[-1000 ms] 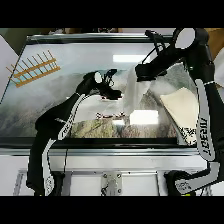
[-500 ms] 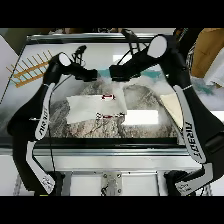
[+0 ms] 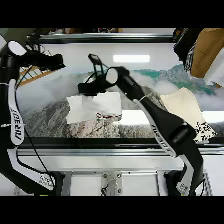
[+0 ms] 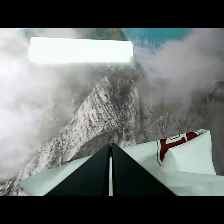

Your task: Fold the clothes and pants, and hang the long-sleeved shirts on hangers.

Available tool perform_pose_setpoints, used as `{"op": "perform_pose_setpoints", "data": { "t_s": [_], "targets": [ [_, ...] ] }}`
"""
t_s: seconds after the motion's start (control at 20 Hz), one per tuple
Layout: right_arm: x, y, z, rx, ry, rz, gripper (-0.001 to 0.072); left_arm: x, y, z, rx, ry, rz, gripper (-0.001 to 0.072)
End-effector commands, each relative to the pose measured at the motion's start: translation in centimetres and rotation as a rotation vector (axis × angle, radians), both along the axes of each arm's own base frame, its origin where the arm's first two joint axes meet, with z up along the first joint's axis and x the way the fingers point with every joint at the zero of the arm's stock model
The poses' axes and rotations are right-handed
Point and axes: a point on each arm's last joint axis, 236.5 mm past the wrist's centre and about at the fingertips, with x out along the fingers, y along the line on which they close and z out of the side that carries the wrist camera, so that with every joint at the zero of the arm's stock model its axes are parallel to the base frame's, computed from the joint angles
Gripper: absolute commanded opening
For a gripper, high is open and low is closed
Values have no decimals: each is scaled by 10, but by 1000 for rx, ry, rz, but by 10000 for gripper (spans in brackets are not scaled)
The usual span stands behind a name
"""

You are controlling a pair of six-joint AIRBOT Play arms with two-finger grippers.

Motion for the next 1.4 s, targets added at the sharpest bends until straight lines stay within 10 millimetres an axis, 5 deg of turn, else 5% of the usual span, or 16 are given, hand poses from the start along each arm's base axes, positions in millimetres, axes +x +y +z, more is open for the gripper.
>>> {"op": "perform_pose_setpoints", "data": {
  "t_s": [0.0,0.1,0.15,0.3,0.4,0.6,0.8,0.85,0.9,1.0,1.15,1.35],
  "targets": [
    [3,56,-44,94,-18,-51,157,-11,31,13,3,8,41,13],
    [-7,88,-59,165,-39,-36,489,-13,35,15,3,9,47,13],
    [-15,102,-59,205,-59,-5,592,-14,35,15,2,12,45,13],
    [-32,112,-27,265,-141,114,617,-17,33,17,5,15,38,13],
    [-25,86,-8,219,-169,153,479,-21,33,25,5,-7,48,13],
    [11,-27,-4,-1,-205,127,480,-45,24,29,0,-54,88,13],
    [9,-183,-52,-174,39,10,484,-90,-21,4,31,-12,-41,14],
    [5,-218,-70,-189,141,-47,521,-99,-32,-2,36,-3,-75,14],
    [3,-246,-85,-194,227,-106,688,-107,-43,-7,38,9,-103,14],
    [8,-280,-111,-153,340,-233,719,-118,-63,-15,38,12,-137,14],
    [22,-278,-133,-39,414,-304,719,-127,-80,-20,37,26,-179,13],
    [28,-230,-145,101,420,-274,715,-130,-90,-19,36,25,-201,14]
  ]
}}
